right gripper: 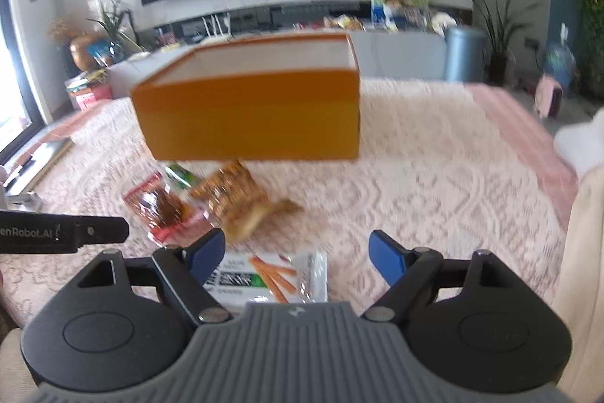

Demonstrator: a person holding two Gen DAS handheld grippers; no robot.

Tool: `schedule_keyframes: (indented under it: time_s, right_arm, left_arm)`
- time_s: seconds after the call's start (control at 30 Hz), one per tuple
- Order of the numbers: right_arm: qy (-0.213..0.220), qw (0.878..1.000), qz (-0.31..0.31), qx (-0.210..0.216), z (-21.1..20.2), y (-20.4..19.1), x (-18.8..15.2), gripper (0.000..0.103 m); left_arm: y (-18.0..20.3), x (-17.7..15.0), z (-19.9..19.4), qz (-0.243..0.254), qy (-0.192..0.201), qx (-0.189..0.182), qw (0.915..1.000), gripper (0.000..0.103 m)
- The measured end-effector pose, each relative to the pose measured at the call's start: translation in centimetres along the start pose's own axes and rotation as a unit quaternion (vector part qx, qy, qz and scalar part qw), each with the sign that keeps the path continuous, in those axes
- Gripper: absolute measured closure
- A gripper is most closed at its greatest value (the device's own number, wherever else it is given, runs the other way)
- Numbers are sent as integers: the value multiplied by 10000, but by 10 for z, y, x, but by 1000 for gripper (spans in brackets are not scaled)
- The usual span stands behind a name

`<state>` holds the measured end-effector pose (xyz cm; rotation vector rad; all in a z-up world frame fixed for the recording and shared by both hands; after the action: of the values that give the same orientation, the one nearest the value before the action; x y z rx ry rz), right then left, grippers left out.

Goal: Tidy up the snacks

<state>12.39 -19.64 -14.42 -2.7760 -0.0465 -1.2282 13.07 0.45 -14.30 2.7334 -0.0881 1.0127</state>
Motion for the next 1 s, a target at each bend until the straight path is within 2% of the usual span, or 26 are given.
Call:
schedule_keyframes:
  time_s: [0.17, 0.33, 0.43, 0.5, 0.57, 0.77, 1.0]
  right_arm:
    - [-163, 9998, 63, -66, 18, 3, -12, 23]
    - [-311, 9995, 103, -26, 31, 3, -17, 23]
    - [-419, 9990, 162, -18, 42, 5, -18, 23]
    - [-491, 9985, 229, 4, 47, 7, -19, 23]
    - [-560, 9981, 264, 37, 53, 8, -21, 23]
    - [-676, 9974, 241, 39, 59, 6, -24, 23]
    - [-684, 9975, 162, -30, 59, 5, -25, 23]
  left_arm:
    - [14, -6, 20, 359, -37, 167, 9992, 28]
    - [19, -11, 42, 715, -150, 443, 9963, 36]
    - [19, -12, 51, 813, -245, 632, 9944, 48]
    - [18, -13, 55, 798, -305, 637, 9943, 59]
    - [19, -13, 57, 786, -320, 606, 9945, 64]
    - [20, -16, 51, 829, -356, 681, 9936, 70]
    - [12, -19, 27, 927, -665, 629, 9915, 72]
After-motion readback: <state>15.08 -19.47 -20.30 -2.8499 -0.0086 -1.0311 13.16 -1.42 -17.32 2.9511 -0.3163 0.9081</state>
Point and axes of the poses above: each gripper's, at about its wrist camera, not at the fingertips, and z roughly the way its jaws point, y to its right, x to its top, the point moved 7 cm from there along z, roughly the way its jaws point, and after that the axes turned 3 degrees about -y, right-handed, at the moved point
